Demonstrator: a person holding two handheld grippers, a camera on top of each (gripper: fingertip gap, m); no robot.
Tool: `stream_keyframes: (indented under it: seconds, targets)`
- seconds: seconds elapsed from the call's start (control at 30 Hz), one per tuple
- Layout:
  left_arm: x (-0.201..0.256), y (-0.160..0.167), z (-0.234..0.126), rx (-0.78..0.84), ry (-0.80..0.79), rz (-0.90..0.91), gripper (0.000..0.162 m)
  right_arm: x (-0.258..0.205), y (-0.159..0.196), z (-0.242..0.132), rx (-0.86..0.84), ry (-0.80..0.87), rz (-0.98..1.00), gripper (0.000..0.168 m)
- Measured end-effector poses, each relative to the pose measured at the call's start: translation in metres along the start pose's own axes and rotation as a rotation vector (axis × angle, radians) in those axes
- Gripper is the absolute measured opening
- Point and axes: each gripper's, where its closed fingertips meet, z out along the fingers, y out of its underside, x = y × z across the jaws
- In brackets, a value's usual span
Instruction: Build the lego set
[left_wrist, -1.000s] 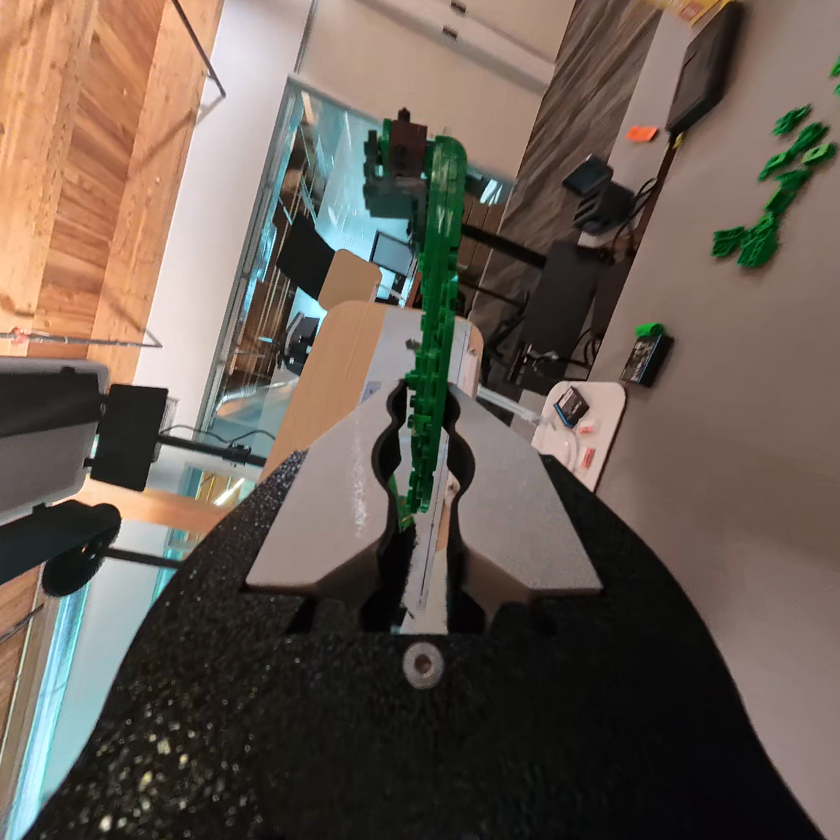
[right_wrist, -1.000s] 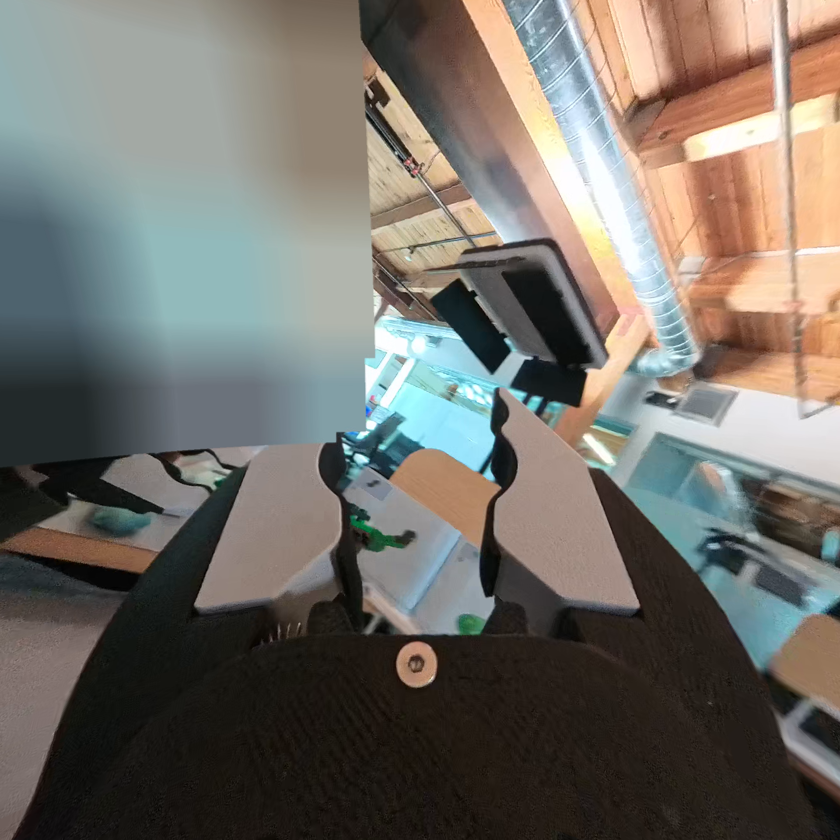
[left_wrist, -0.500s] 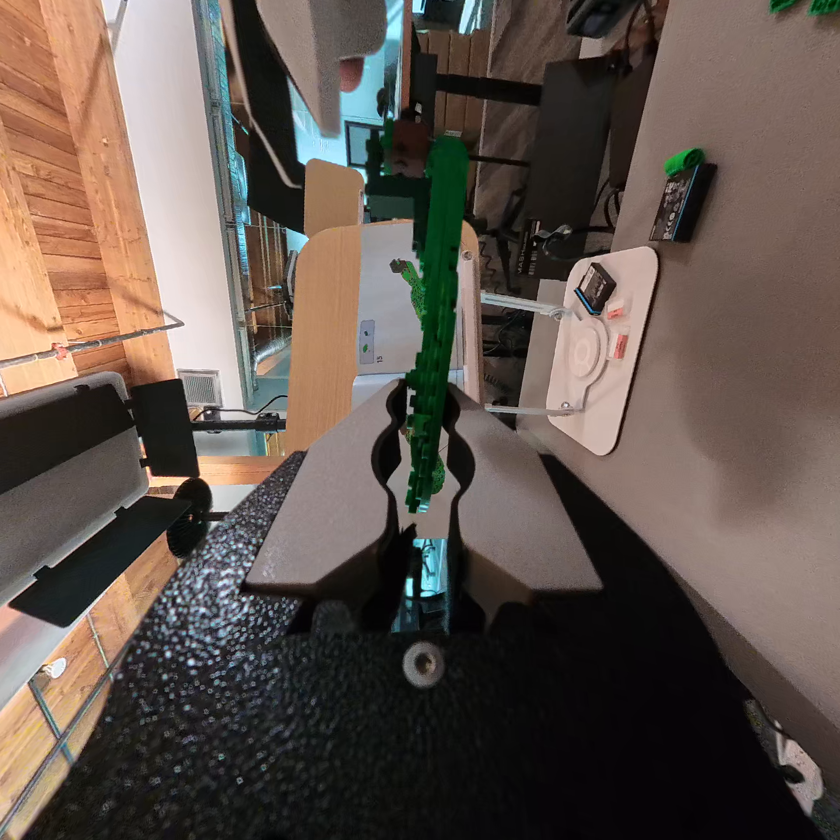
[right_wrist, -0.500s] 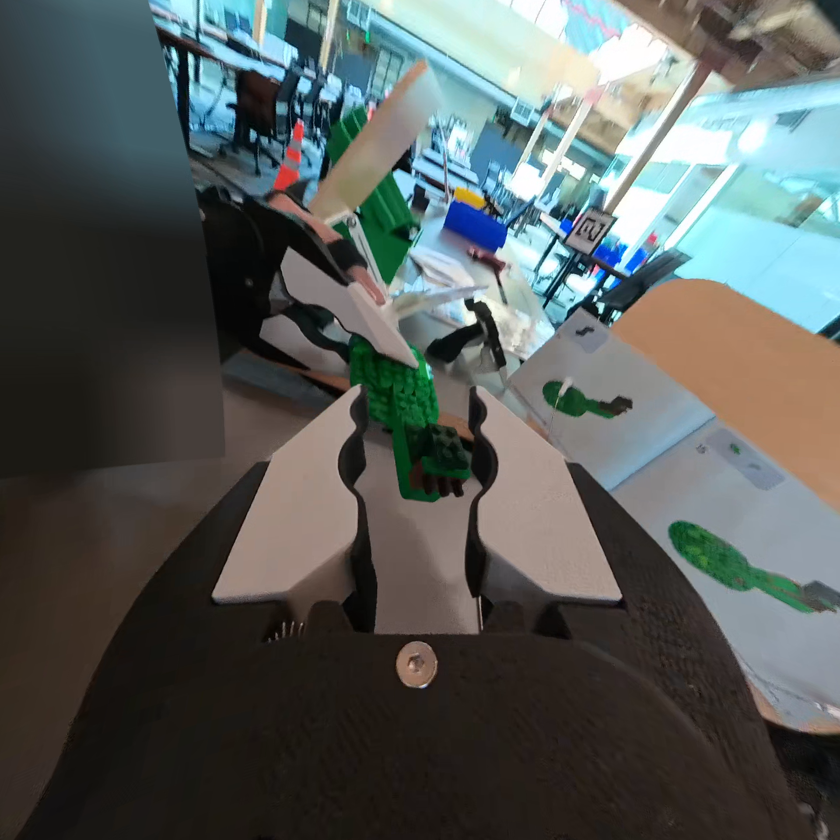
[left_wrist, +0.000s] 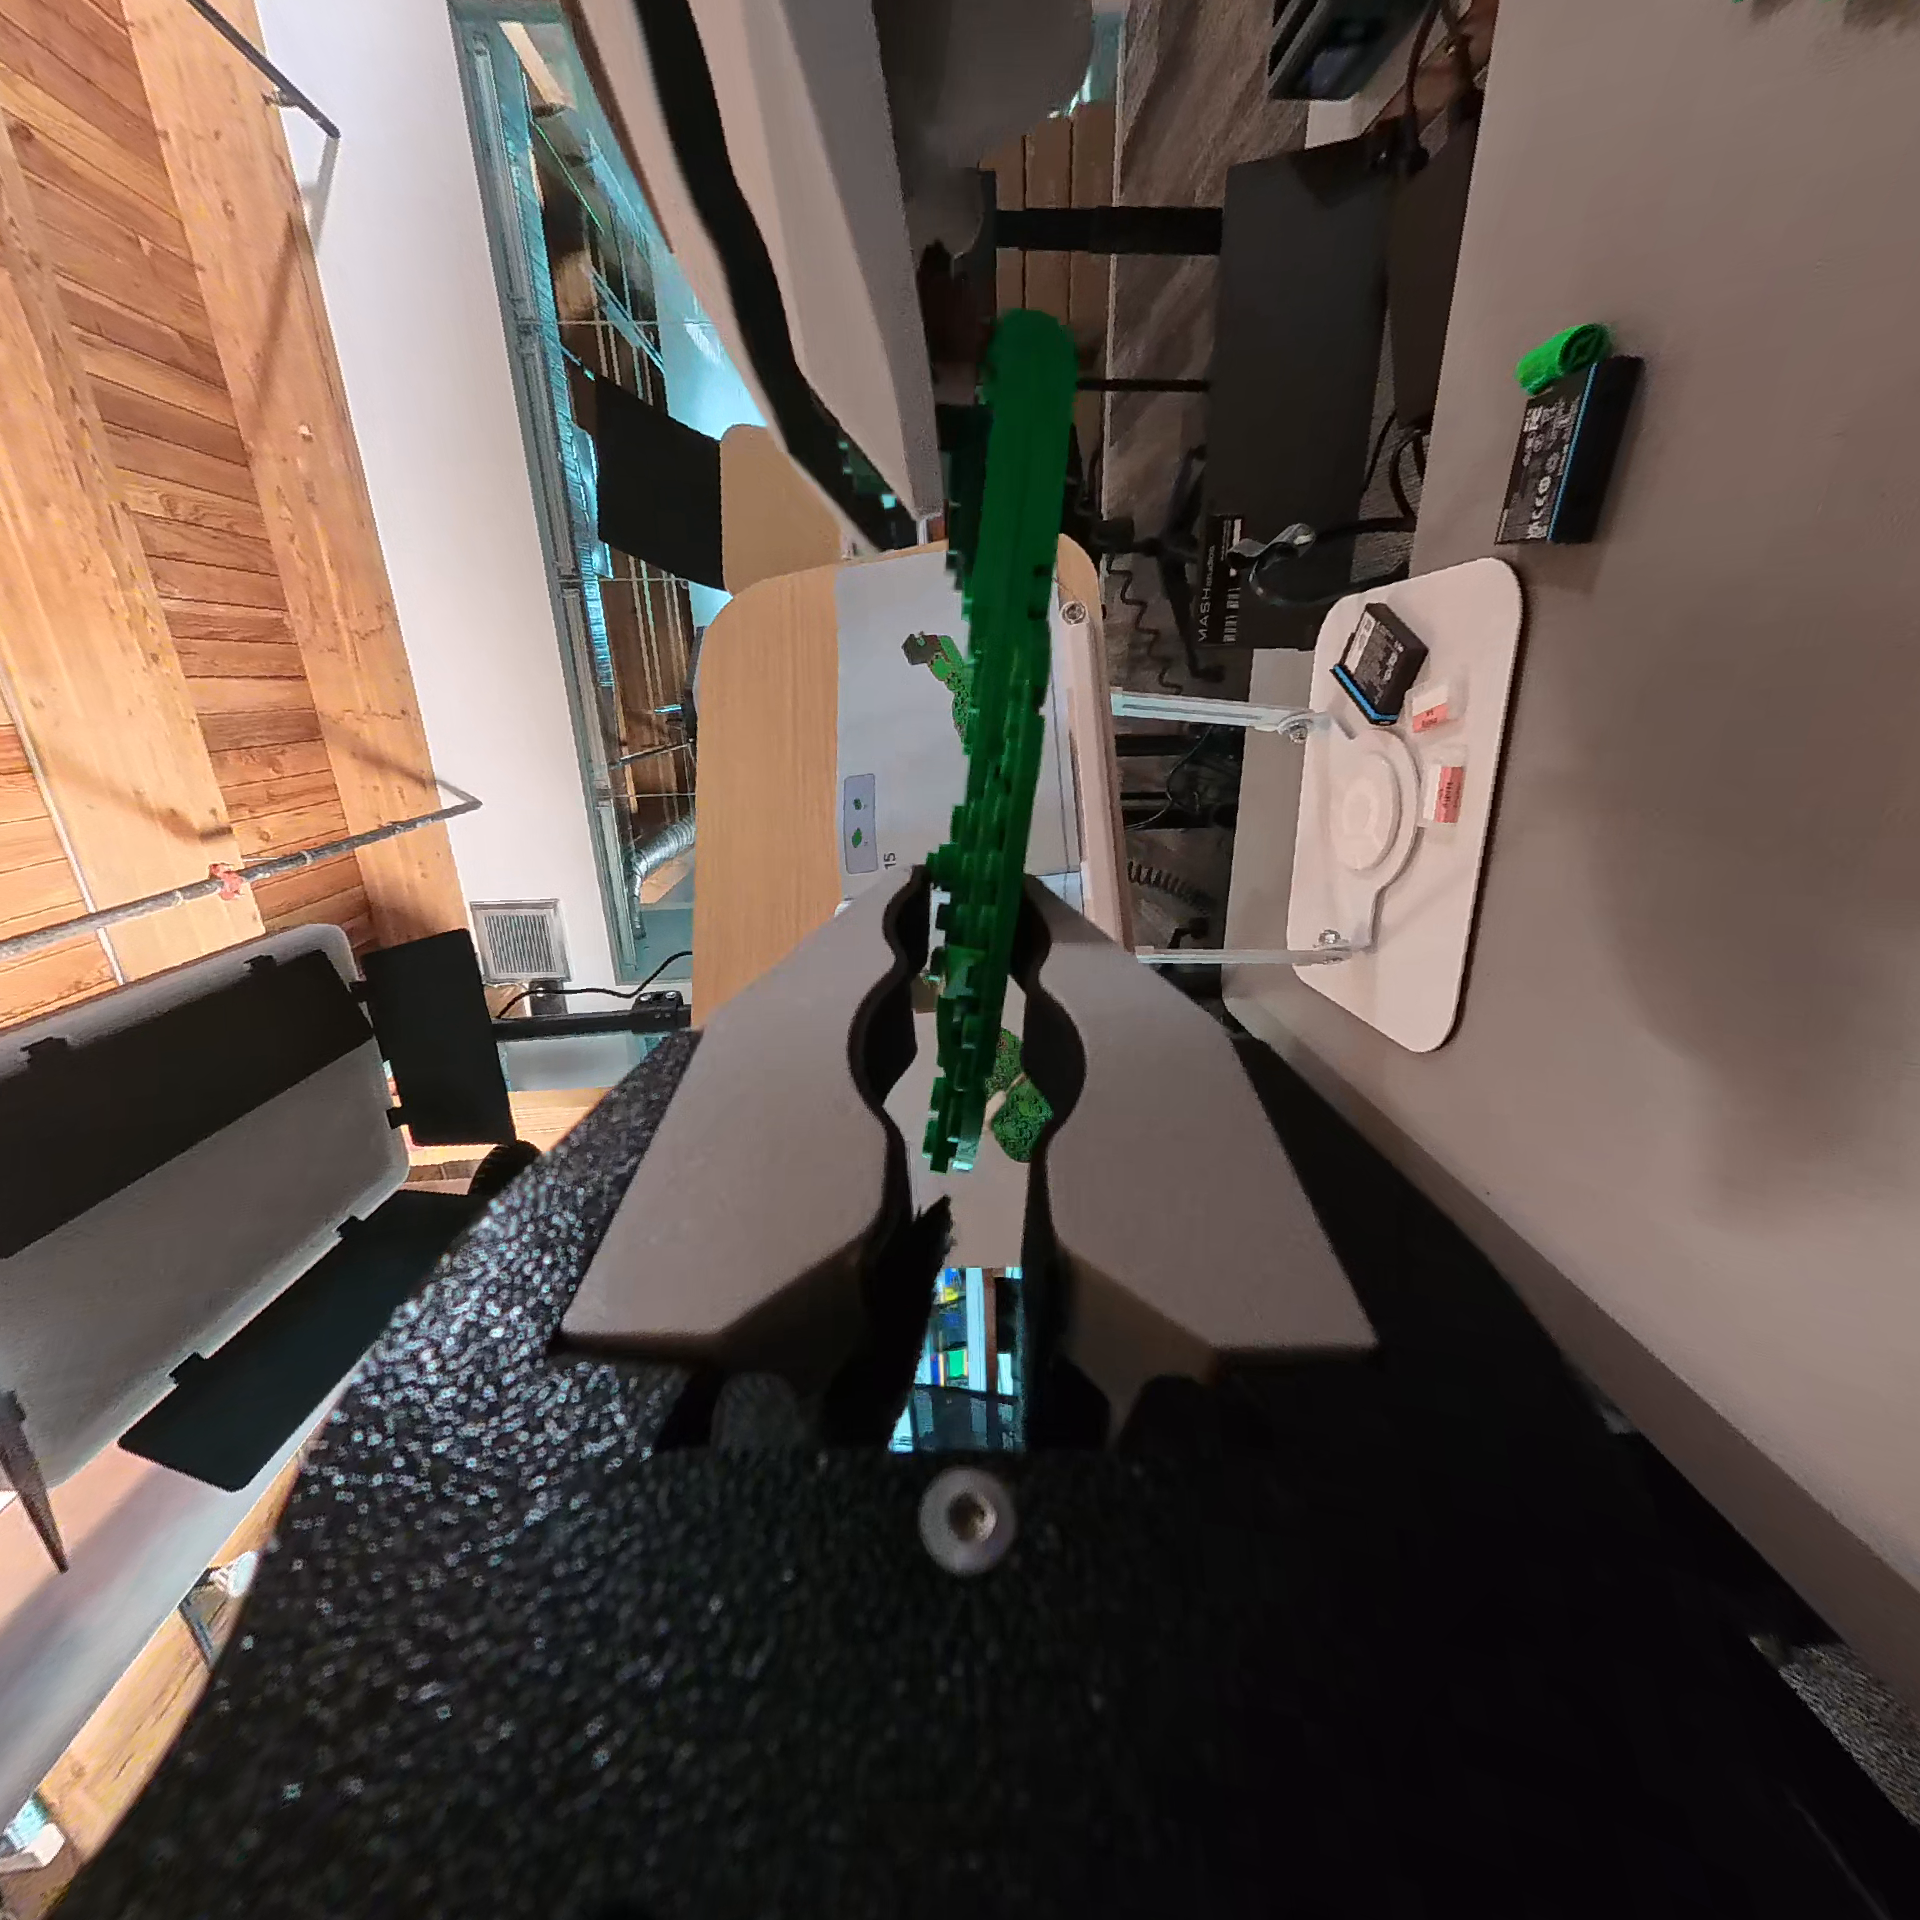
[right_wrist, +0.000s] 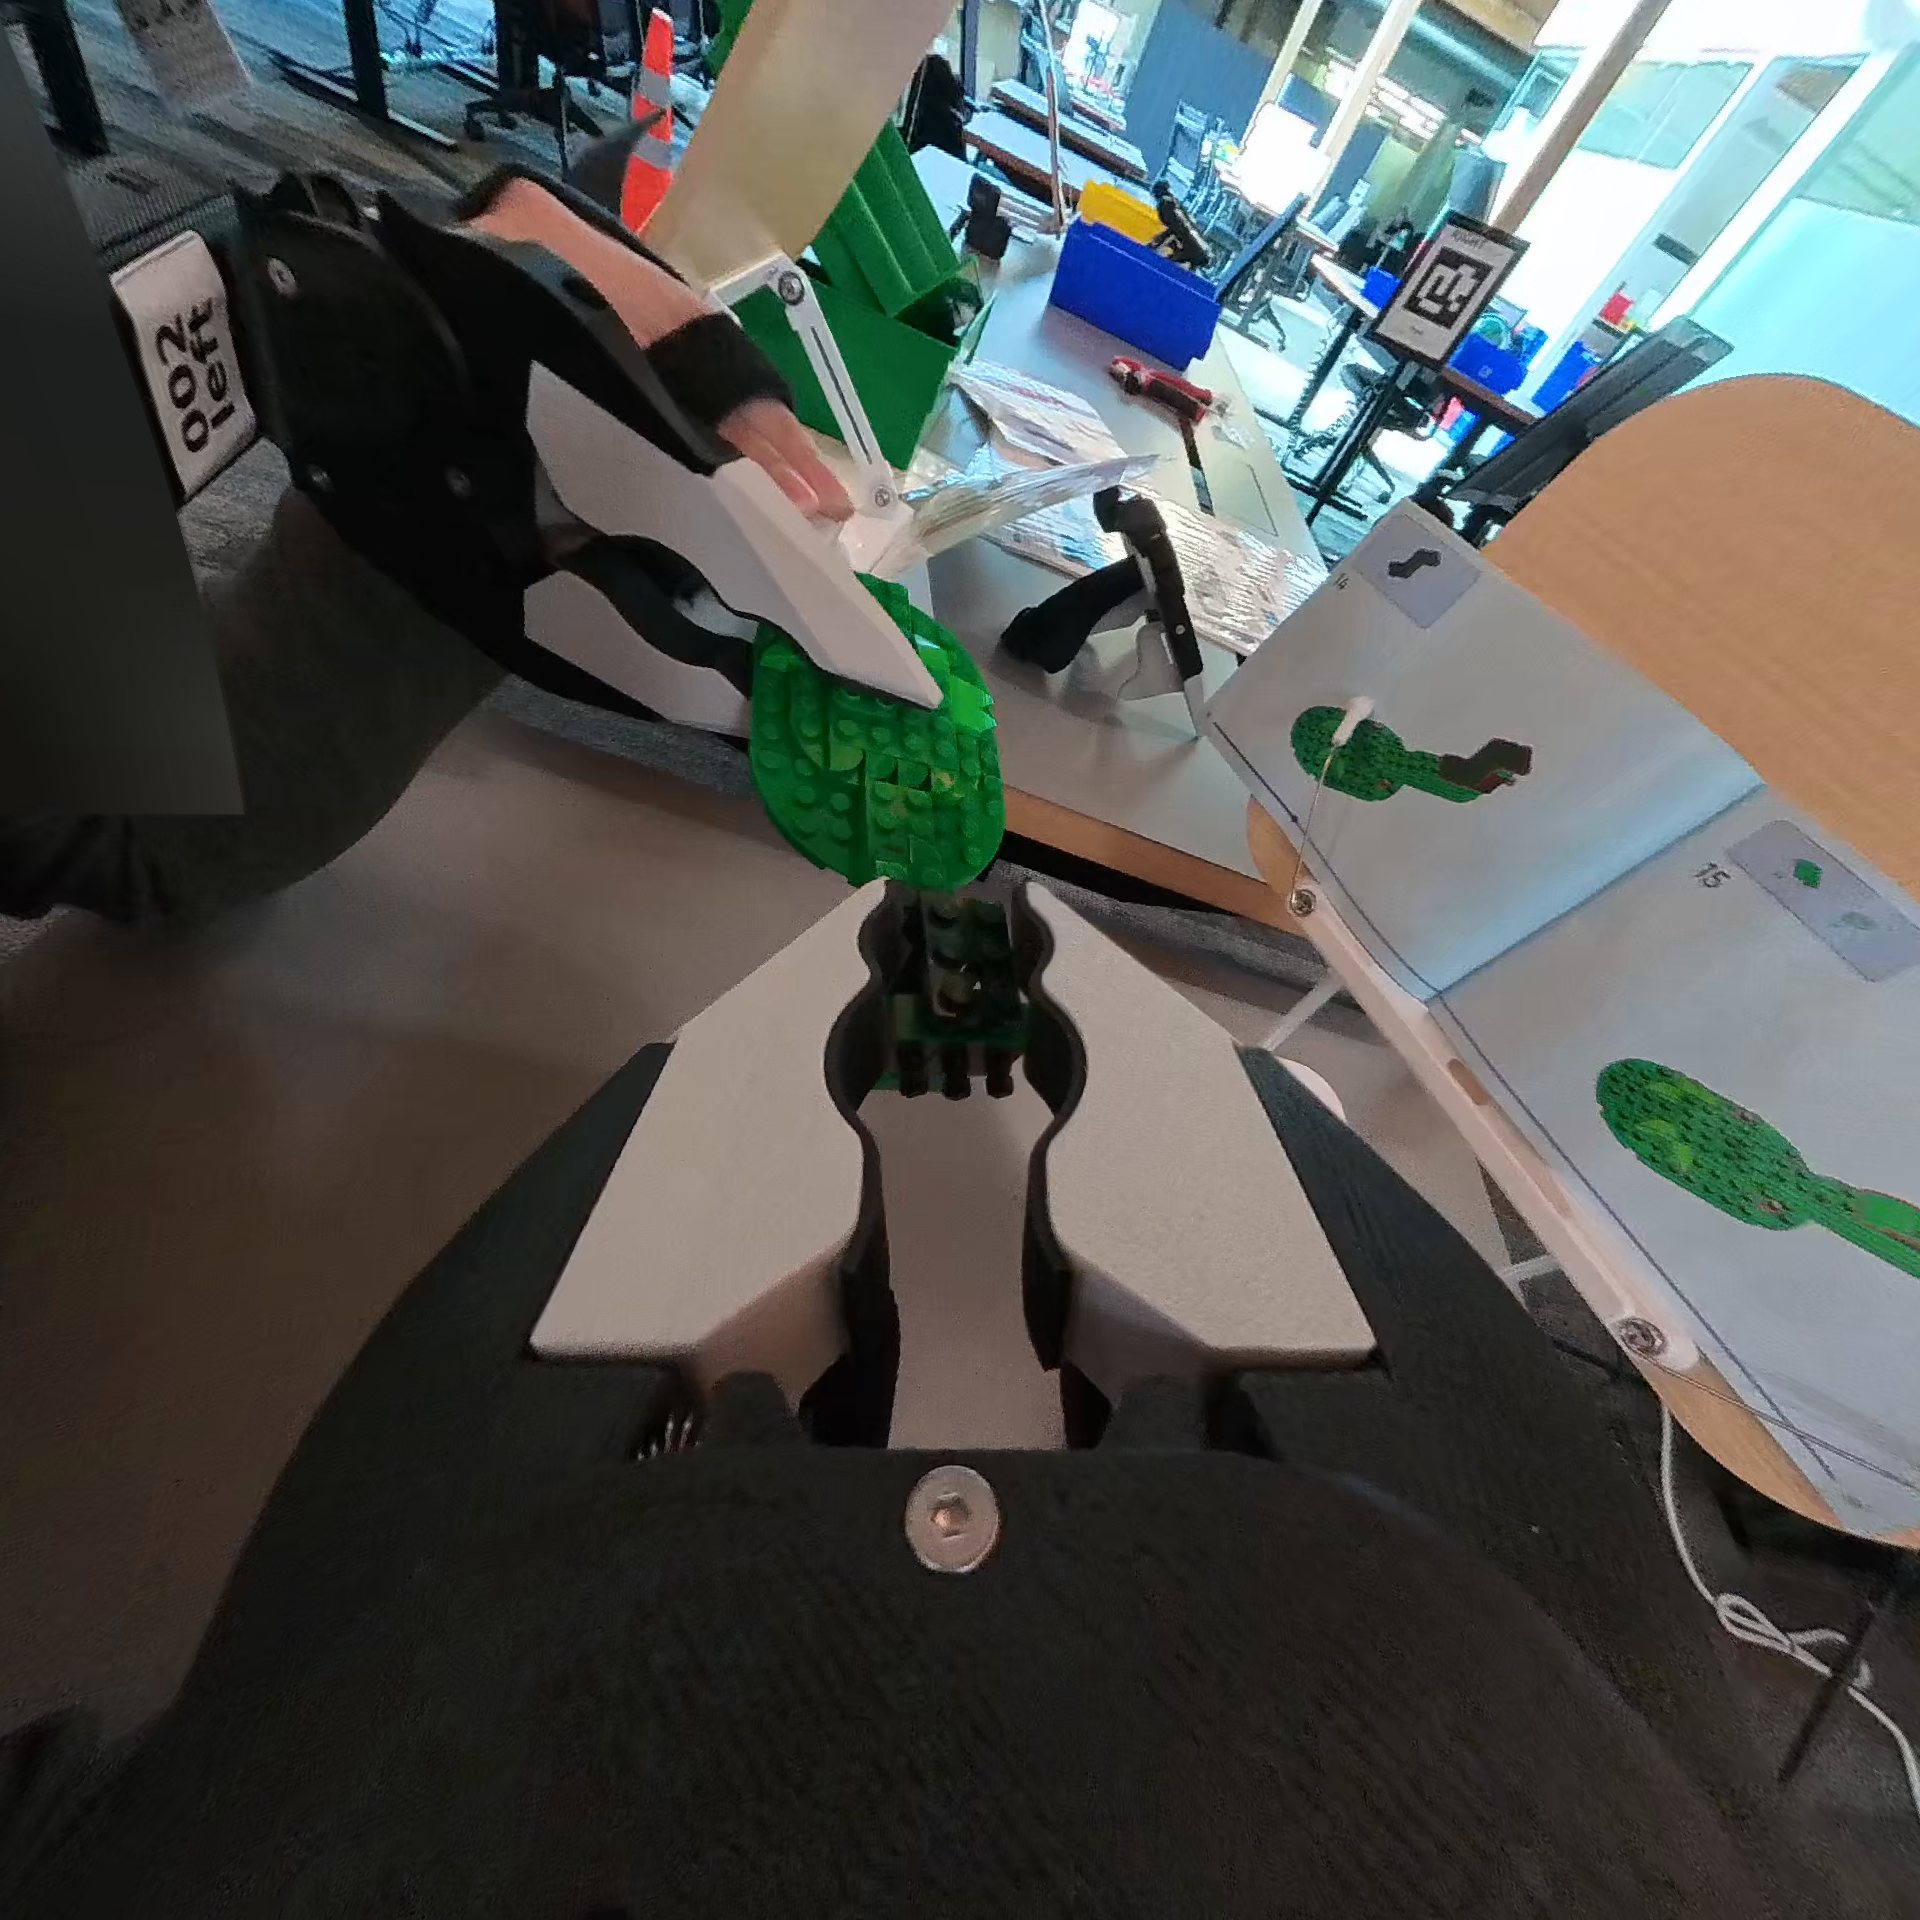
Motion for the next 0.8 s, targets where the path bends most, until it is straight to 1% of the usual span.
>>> stream_keyframes:
  seconds: [0.07,0.13,0.23,0.3,0.4,0.5,0.6,0.8]
  targets:
    - [0.001,0.0,0.0,0.001,0.005,-0.008,0.011,0.0,0.0,0.0,-0.002,-0.004,-0.019,0.018]
    - [0.002,0.001,0.001,-0.006,0.013,-0.014,0.011,0.0,-0.001,0.001,-0.009,0.013,-0.079,0.017]
    - [0.006,0.002,0.003,-0.012,0.041,-0.029,0.012,0.006,0.001,0.002,-0.055,0.109,-0.211,0.016]
    - [0.007,-0.002,0.004,0.001,0.046,-0.029,0.012,0.006,-0.001,0.004,-0.061,0.131,-0.252,0.016]
    - [0.009,0.0,0.007,-0.02,0.049,-0.007,0.012,0.006,-0.013,0.001,0.014,0.12,-0.209,0.017]
    - [0.009,0.007,0.008,-0.053,0.039,0.009,0.012,0.004,-0.016,-0.006,0.083,0.039,-0.055,0.017]
    - [0.007,0.012,0.007,-0.076,0.027,0.029,0.012,0.015,-0.005,-0.01,0.051,0.054,0.04,0.017]
    - [0.012,0.003,0.011,-0.052,0.045,0.052,0.011,0.006,0.01,-0.003,-0.035,-0.001,0.049,0.017]
